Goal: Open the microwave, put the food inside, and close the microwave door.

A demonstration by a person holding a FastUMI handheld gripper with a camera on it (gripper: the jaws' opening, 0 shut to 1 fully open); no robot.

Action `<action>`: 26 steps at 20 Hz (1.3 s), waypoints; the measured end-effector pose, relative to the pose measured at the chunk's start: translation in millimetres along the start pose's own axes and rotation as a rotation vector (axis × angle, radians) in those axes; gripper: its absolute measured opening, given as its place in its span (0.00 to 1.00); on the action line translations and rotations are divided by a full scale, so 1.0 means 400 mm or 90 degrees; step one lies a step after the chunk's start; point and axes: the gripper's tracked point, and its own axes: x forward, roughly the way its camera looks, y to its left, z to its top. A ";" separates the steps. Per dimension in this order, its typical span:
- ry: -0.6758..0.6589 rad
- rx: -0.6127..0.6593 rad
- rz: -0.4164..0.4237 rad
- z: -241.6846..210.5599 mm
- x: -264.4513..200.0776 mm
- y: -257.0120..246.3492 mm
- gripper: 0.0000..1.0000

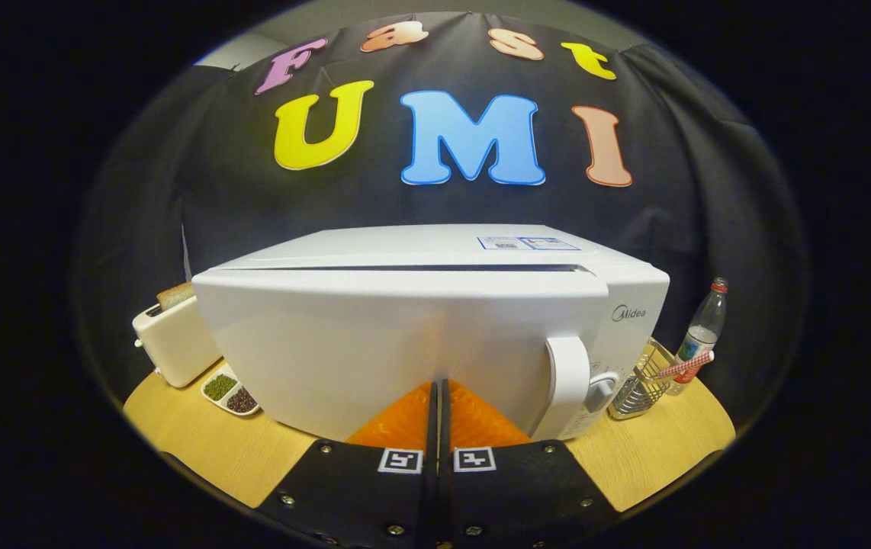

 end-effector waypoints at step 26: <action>-0.119 -0.014 -0.029 0.105 -0.411 0.043 0.01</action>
